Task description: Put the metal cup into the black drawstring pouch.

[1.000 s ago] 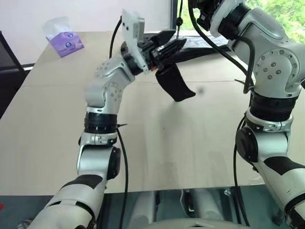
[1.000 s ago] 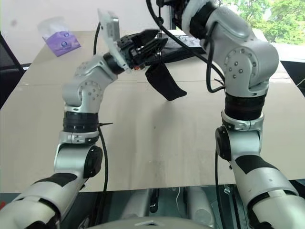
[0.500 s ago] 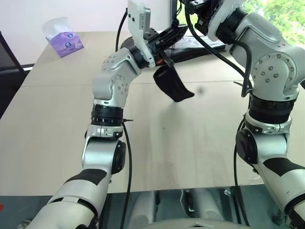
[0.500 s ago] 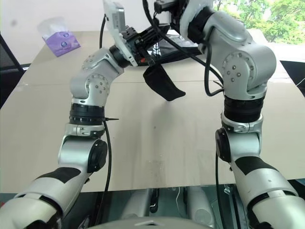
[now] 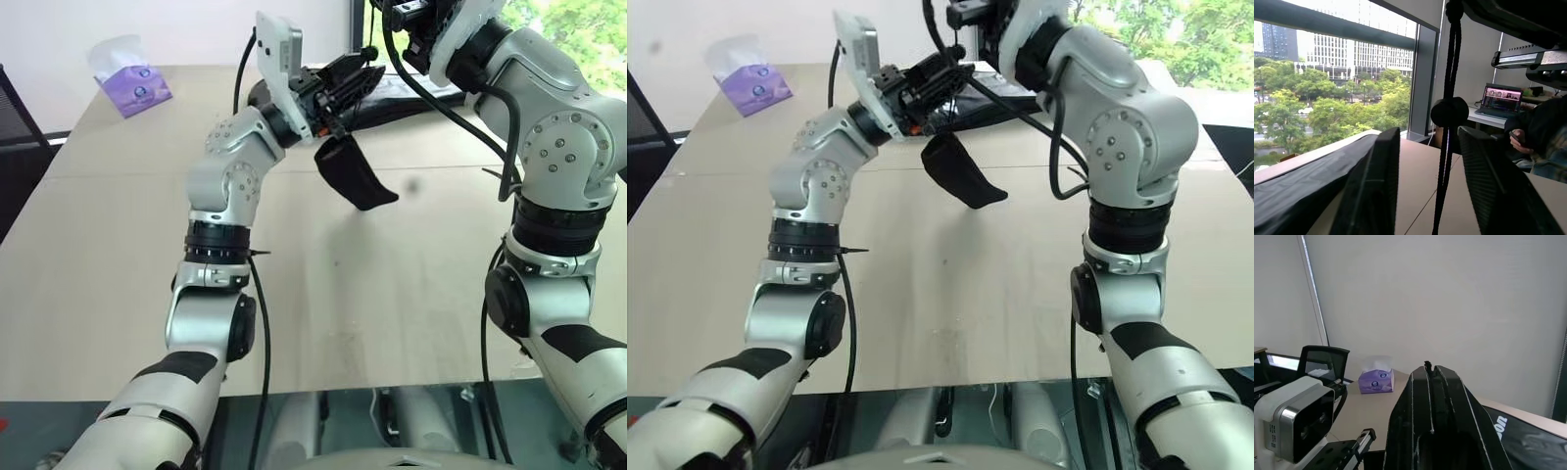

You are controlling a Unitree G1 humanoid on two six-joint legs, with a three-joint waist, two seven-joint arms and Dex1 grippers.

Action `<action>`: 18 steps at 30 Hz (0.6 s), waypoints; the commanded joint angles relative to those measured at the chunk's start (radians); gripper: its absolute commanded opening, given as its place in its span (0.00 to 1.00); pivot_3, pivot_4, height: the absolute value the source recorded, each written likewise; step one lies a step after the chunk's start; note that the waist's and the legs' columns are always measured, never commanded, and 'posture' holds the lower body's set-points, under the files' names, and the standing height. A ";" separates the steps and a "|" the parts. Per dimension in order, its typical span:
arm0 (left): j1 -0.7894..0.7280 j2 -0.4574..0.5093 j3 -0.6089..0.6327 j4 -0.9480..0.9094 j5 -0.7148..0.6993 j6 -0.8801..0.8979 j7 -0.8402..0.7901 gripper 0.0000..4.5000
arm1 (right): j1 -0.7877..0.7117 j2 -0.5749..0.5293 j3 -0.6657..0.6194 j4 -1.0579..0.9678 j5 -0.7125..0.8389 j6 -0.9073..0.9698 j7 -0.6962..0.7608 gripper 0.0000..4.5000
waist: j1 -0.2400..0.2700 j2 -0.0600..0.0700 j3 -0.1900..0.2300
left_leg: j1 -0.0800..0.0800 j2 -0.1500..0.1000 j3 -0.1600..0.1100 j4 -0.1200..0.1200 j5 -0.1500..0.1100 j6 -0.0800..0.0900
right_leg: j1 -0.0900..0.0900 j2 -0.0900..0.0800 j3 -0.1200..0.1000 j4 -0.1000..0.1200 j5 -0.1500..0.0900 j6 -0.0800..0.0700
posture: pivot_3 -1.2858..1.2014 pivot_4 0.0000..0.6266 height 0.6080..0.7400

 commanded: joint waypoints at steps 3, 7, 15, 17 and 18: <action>-0.034 0.011 0.021 -0.057 -0.015 -0.006 0.005 0.60 | -0.013 -0.008 -0.015 -0.037 0.014 -0.009 0.002 0.00 | 0.000 0.000 0.000 | 0.000 0.000 0.000 0.000 0.000 0.000 | 0.000 0.000 0.000 0.000 0.000 0.000 | 0.52 0.24 1.00; -0.050 0.002 0.022 -0.055 -0.018 -0.010 0.012 0.60 | -0.009 -0.007 -0.011 -0.034 0.011 -0.009 0.004 0.00 | 0.000 0.000 0.000 | 0.000 0.000 0.000 0.000 0.000 0.000 | 0.000 0.000 0.000 0.000 0.000 0.000 | 0.52 0.24 1.00; -0.068 -0.009 0.024 -0.048 -0.030 -0.013 0.008 0.35 | -0.001 -0.007 -0.007 -0.039 0.010 -0.004 0.002 0.00 | -0.001 0.000 0.000 | 0.000 0.000 0.000 0.000 0.000 0.000 | 0.000 0.000 0.000 0.001 0.000 0.000 | 0.52 0.24 1.00; -0.066 -0.011 0.020 -0.050 -0.031 -0.008 0.002 0.16 | 0.001 -0.007 -0.009 -0.042 0.011 -0.002 0.001 0.00 | -0.001 0.000 0.000 | 0.000 0.000 0.000 0.000 0.000 0.000 | 0.000 0.000 0.000 0.001 0.000 0.000 | 0.52 0.24 1.00; -0.063 -0.011 0.017 -0.053 -0.031 -0.005 -0.002 0.06 | 0.001 -0.007 -0.011 -0.043 0.012 -0.001 -0.001 0.00 | -0.001 0.000 0.000 | 0.000 0.000 0.000 0.000 0.000 0.000 | 0.000 0.000 0.000 0.001 0.000 0.000 | 0.52 0.24 1.00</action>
